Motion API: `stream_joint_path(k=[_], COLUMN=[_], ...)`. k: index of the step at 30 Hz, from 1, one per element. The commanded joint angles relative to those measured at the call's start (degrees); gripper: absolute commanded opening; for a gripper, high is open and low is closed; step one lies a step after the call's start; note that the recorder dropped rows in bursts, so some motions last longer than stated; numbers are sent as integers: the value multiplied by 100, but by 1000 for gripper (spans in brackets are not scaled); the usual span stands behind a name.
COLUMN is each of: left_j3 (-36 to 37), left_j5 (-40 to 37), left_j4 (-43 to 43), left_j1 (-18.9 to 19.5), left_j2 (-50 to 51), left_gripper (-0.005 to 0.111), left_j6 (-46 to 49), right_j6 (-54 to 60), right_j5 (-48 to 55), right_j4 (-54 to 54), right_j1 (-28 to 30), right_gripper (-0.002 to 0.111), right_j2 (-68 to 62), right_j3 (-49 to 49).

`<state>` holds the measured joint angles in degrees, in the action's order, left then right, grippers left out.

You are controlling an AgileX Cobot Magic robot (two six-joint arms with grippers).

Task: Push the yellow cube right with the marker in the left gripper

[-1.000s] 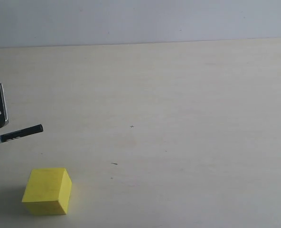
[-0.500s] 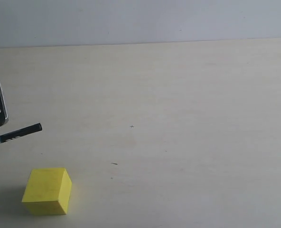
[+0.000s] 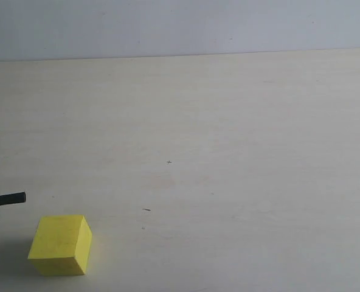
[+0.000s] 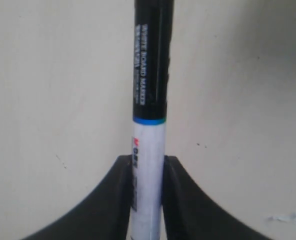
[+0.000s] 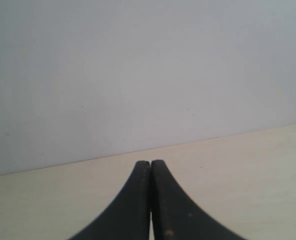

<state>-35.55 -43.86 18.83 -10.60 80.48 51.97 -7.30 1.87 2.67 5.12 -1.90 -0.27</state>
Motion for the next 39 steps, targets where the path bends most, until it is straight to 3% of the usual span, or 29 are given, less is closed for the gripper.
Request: stream_joint_path(k=[1, 9, 14, 18, 21, 24, 29, 32, 39], left_j3=[-89, 156, 149, 149, 149, 149, 159, 404, 442], left_j5=[-690, -565, -389, -885, -647, -703, -714, -390, 7], left_j4=[-32, -317, -306, -1044, -1616, -1091, -992, -627, -912], left_j1=[-10, -10, 120, 135, 135, 146, 146, 146, 146], left_j2=[5, 13, 18, 6, 6, 46, 57, 57, 172], left_gripper=[0, 0, 0, 0, 0, 0, 0, 0, 0], left_j6=[78, 418, 8, 1390, 2001, 1775, 2099, 2307, 2286], right_j6=[-8, -8, -8, -8, -8, -8, -8, -8, -8], right_j5=[-69, -69, -69, -69, -69, -69, -69, -69, -69], right_j4=[2, 2, 2, 2, 2, 2, 2, 2, 2], right_j1=[30, 30, 30, 30, 30, 30, 30, 30, 30], right_gripper=[0, 0, 0, 0, 0, 0, 0, 0, 0], right_j2=[47, 47, 47, 47, 47, 47, 47, 47, 47], right_j3=[27, 27, 27, 27, 27, 27, 27, 27, 27])
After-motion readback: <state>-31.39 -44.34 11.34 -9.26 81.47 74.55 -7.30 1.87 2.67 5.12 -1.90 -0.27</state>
